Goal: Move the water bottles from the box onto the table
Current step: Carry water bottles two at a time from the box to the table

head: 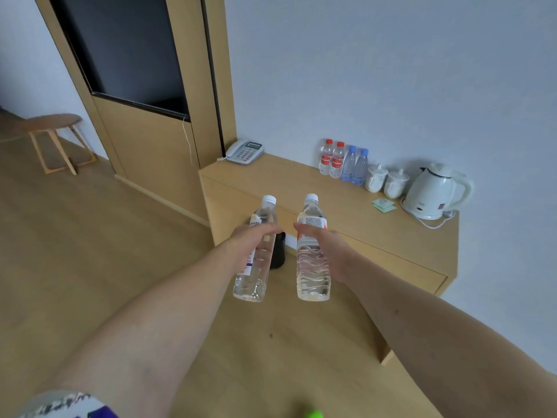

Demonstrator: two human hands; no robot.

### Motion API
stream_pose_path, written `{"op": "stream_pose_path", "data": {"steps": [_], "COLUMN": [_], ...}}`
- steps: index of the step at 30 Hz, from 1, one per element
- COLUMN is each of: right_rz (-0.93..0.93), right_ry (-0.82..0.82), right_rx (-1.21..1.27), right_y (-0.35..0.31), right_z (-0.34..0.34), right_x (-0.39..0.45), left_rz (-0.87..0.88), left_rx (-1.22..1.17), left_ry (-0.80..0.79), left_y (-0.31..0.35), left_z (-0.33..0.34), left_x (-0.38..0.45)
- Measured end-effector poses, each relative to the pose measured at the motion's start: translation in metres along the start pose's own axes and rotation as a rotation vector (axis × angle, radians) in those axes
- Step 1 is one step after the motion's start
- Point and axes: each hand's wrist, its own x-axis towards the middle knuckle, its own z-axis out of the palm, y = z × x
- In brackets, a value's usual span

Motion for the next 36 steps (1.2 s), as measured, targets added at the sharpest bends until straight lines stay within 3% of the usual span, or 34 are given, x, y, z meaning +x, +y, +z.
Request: {"op": "stream_pose_path", "data": {"steps": [19,27,36], "right_rz": [-0.004,0.025,0.002], "right_ry": [-0.048,0.025,0.324], "right_rx": [0.027,0.107,0.278], "right_y": [-0.152,-0.159,-0.199], "right_z": [0.004,-0.006,-0.010], "right_x": [0.353,0.459,0.566], "left_rz": [-0.005,-0.020,-0.034], "left_rx": [-0.011,0.018,0.124], "left_ry": [0.048,-0.077,-0.366], "left_y": [0.171,0.205,0.276], "left_z": [-0.026,-0.021,-0.015], "left_x": [0.325,0.451,0.594]}}
